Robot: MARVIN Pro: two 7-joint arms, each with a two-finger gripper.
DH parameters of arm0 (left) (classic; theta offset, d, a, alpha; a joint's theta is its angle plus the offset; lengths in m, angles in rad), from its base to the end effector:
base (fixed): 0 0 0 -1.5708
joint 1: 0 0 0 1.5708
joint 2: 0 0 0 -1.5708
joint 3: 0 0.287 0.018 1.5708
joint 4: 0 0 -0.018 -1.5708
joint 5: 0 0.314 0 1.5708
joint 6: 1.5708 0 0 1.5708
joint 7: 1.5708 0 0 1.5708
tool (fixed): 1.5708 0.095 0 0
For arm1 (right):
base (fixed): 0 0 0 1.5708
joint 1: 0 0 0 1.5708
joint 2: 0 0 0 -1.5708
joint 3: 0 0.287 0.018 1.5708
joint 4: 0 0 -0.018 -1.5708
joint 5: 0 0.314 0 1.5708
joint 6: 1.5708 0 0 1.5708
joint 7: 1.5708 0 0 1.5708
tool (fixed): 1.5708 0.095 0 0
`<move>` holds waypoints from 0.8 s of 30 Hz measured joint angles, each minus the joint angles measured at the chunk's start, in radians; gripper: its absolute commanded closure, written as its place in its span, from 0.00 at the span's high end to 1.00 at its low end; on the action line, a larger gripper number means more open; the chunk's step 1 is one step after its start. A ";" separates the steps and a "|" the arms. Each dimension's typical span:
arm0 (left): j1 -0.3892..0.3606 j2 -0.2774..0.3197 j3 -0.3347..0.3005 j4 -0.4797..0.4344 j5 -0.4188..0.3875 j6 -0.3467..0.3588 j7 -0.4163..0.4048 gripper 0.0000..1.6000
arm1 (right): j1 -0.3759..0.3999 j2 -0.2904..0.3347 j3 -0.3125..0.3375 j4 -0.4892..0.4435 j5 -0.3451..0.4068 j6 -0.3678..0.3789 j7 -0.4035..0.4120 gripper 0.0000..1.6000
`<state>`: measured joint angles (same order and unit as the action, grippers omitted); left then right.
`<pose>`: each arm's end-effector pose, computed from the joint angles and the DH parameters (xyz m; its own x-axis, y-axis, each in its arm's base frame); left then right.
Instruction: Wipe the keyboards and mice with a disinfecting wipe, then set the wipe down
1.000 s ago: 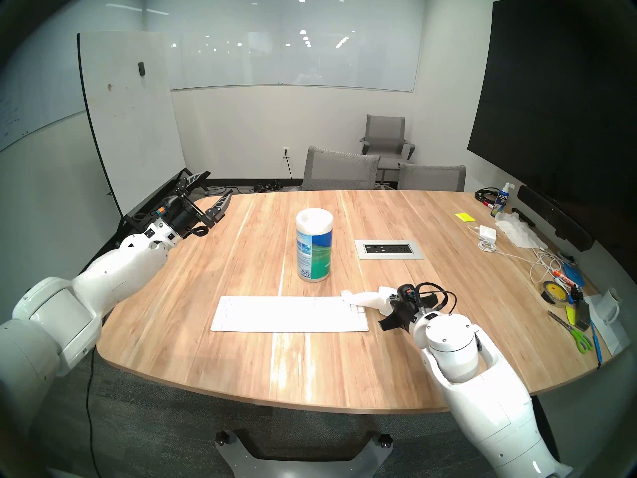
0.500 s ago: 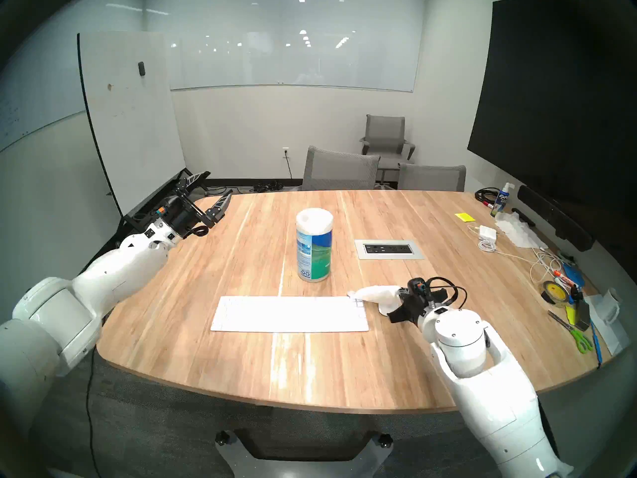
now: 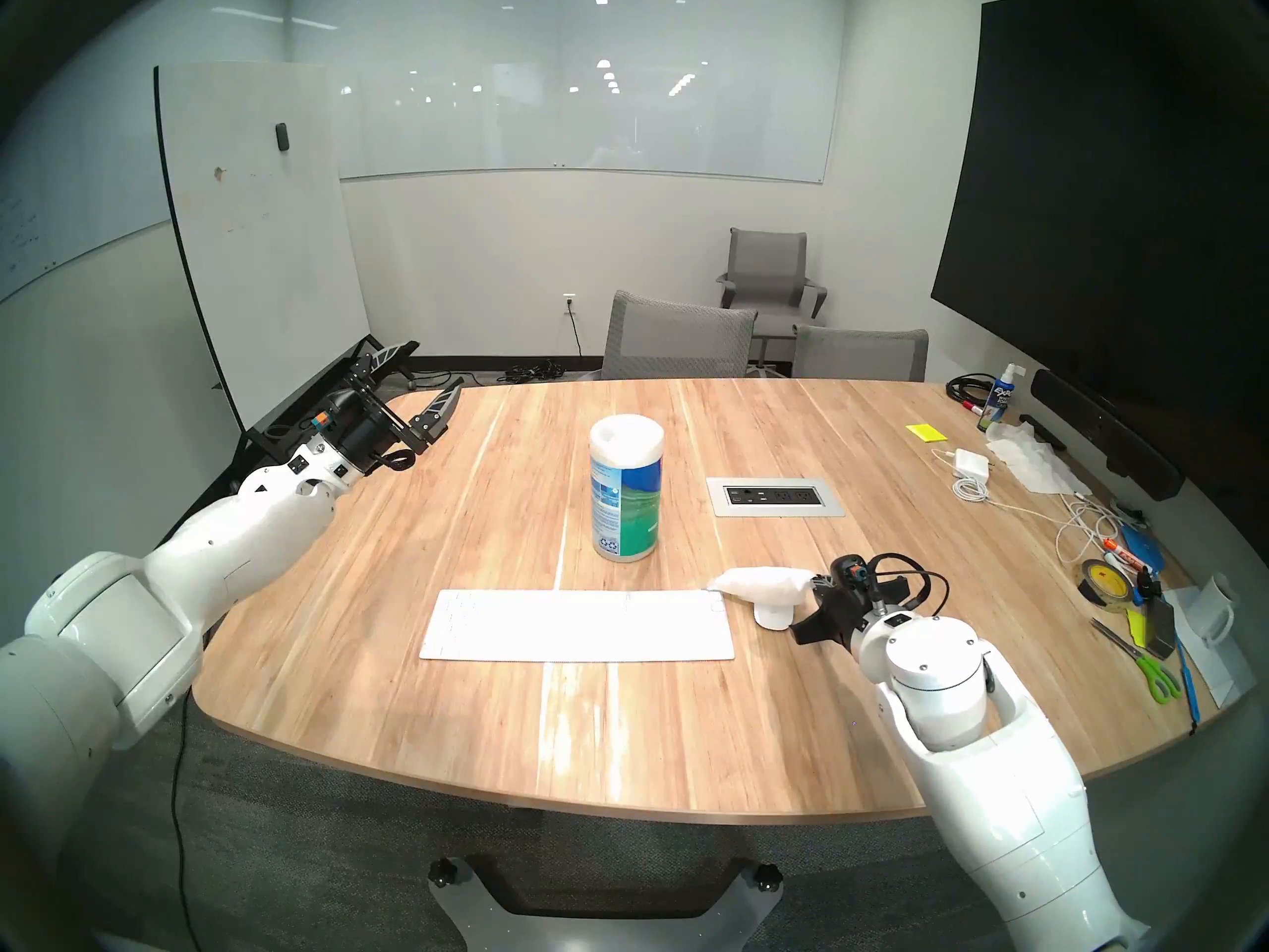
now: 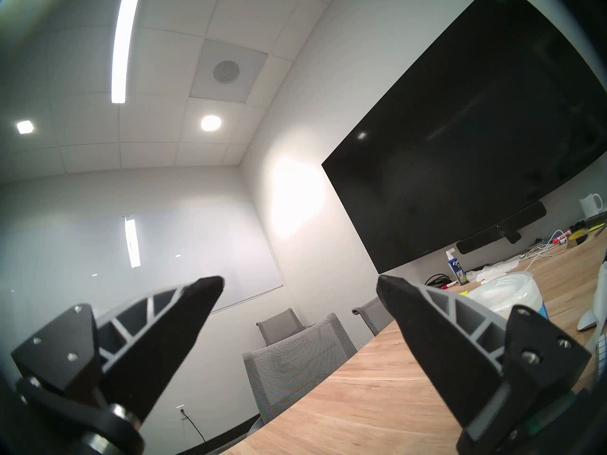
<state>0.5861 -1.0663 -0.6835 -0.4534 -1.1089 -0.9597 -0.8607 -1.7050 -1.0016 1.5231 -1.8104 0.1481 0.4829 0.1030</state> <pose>0.5730 0.1250 -0.1913 -0.6143 -0.0386 0.7882 -0.4746 -0.7799 -0.4081 0.3827 -0.1048 -0.2845 0.3638 0.4178 0.8325 0.2304 -0.9064 0.3542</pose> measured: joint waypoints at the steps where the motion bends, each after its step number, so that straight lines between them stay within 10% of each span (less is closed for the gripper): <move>1: 0.000 0.000 0.000 0.000 0.000 0.000 0.000 1.00 | -0.004 0.005 0.000 0.001 -0.001 -0.002 0.005 0.00; 24: 0.000 -0.001 -0.002 0.000 0.001 0.000 0.000 1.00 | -0.053 0.057 -0.003 0.025 -0.049 -0.046 0.104 0.00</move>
<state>0.5864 -1.0669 -0.6858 -0.4531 -1.1076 -0.9597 -0.8609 -1.7578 -0.9441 1.5200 -1.7851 0.0994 0.4371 0.2070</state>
